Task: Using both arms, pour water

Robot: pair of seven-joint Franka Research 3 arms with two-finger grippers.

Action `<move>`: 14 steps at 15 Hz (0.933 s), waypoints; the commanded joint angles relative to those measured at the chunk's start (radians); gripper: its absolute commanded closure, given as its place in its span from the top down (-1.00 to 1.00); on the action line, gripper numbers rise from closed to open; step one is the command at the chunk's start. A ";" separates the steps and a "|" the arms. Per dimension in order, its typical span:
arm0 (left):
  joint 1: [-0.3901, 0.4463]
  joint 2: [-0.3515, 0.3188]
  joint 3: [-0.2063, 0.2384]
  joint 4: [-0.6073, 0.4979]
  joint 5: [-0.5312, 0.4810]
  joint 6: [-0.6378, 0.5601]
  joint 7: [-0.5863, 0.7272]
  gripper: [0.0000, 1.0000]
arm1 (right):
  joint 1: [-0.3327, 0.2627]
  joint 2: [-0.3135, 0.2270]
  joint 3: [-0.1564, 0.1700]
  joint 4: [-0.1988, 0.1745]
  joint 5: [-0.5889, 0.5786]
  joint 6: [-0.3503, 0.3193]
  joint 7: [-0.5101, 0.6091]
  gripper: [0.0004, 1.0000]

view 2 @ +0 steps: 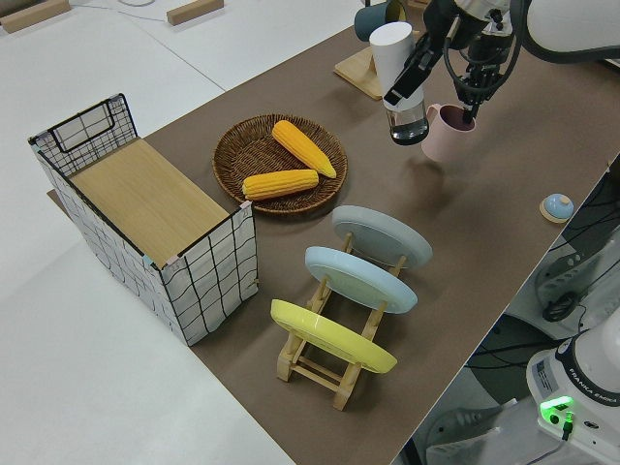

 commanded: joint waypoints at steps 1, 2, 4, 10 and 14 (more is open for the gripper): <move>0.001 -0.071 -0.025 -0.080 0.029 0.031 -0.033 -1.00 | 0.004 0.051 -0.003 0.032 0.032 0.046 0.024 -1.00; 0.001 -0.077 -0.025 -0.087 0.029 0.031 -0.033 -1.00 | 0.004 0.058 -0.004 0.032 0.032 0.054 0.024 -1.00; 0.001 -0.079 -0.025 -0.097 0.029 0.031 -0.033 -1.00 | 0.005 0.069 -0.004 0.030 0.030 0.088 0.024 -1.00; 0.000 -0.080 -0.025 -0.104 0.027 0.029 -0.033 -1.00 | 0.002 0.081 -0.004 0.020 0.027 0.158 0.017 -0.45; 0.000 -0.080 -0.025 -0.107 0.027 0.028 -0.033 -1.00 | 0.004 0.077 -0.006 0.023 0.030 0.177 0.027 0.97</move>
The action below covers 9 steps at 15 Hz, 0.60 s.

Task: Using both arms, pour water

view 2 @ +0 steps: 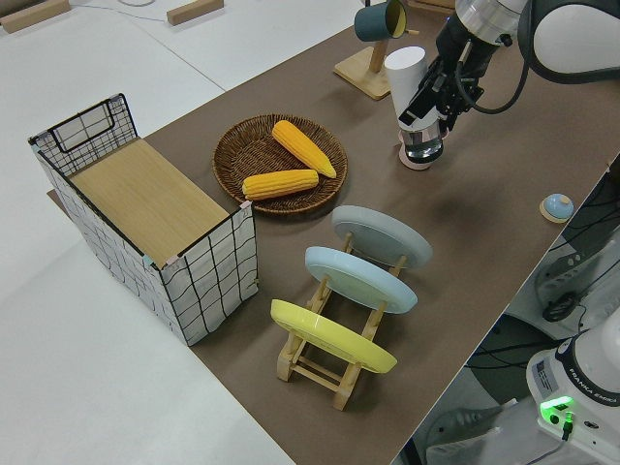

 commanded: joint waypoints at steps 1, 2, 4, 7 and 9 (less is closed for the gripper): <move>0.000 -0.040 -0.002 -0.021 0.026 0.023 -0.022 -1.00 | -0.001 0.005 -0.002 0.023 0.024 0.015 0.026 0.97; 0.000 -0.040 -0.002 -0.022 0.026 0.021 -0.021 -1.00 | 0.001 -0.002 -0.002 0.025 0.024 0.010 0.044 0.97; 0.000 -0.040 -0.002 -0.022 0.026 0.018 -0.021 -1.00 | -0.001 -0.038 -0.002 0.026 0.026 -0.005 0.063 0.97; -0.005 -0.040 -0.002 -0.031 0.026 0.016 -0.021 -1.00 | -0.013 -0.118 -0.016 0.020 0.012 -0.078 0.062 0.97; -0.014 -0.043 -0.005 -0.036 0.026 0.012 -0.022 -1.00 | -0.024 -0.164 -0.040 0.019 -0.002 -0.144 0.048 0.98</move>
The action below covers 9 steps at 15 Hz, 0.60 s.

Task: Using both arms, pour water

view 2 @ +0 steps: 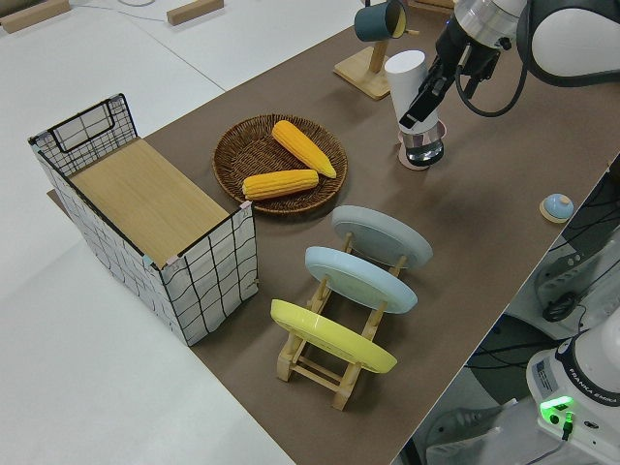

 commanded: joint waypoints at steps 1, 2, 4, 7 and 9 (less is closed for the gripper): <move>-0.015 -0.045 -0.021 -0.033 0.025 0.012 -0.027 -1.00 | -0.020 -0.116 -0.049 -0.023 -0.024 -0.131 -0.014 0.98; -0.014 -0.051 -0.045 -0.044 0.018 0.010 -0.040 -1.00 | -0.025 -0.147 -0.069 -0.023 -0.042 -0.178 -0.046 0.98; -0.015 -0.055 -0.087 -0.070 0.011 0.009 -0.053 -1.00 | -0.039 -0.202 -0.116 -0.023 -0.055 -0.279 -0.130 0.98; -0.037 -0.055 -0.136 -0.099 -0.020 0.006 -0.068 -1.00 | -0.042 -0.260 -0.191 -0.023 -0.117 -0.398 -0.265 0.98; -0.075 -0.055 -0.136 -0.115 -0.043 0.001 -0.067 -1.00 | -0.043 -0.290 -0.233 -0.029 -0.171 -0.457 -0.357 0.98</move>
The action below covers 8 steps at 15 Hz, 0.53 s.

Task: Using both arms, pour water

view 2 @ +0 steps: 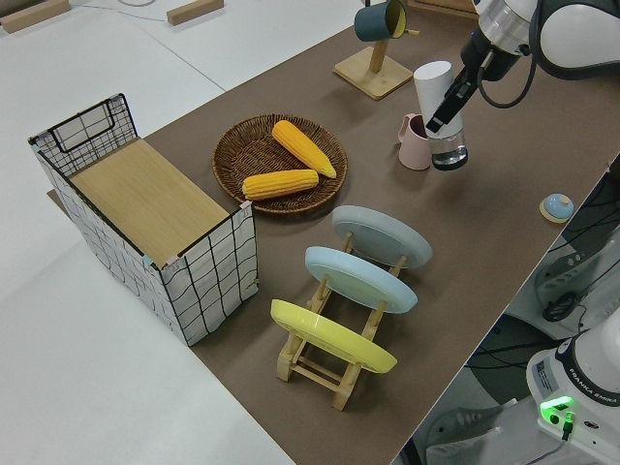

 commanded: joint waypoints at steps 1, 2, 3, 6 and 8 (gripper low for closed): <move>-0.068 -0.044 0.006 -0.041 -0.050 -0.001 -0.008 -1.00 | -0.003 -0.071 -0.068 -0.052 -0.086 -0.083 -0.174 0.98; -0.087 -0.041 0.006 -0.046 -0.078 -0.001 0.001 -1.00 | -0.003 -0.097 -0.101 -0.078 -0.101 -0.088 -0.222 0.98; -0.099 -0.038 0.004 -0.047 -0.101 -0.001 0.003 -1.00 | -0.003 -0.125 -0.134 -0.108 -0.118 -0.088 -0.282 0.98; -0.114 -0.026 -0.014 -0.047 -0.155 -0.001 0.010 -1.00 | -0.003 -0.166 -0.253 -0.143 -0.140 -0.089 -0.487 0.98; -0.136 -0.005 -0.017 -0.047 -0.176 0.000 0.012 -1.00 | -0.002 -0.168 -0.324 -0.143 -0.140 -0.089 -0.598 0.98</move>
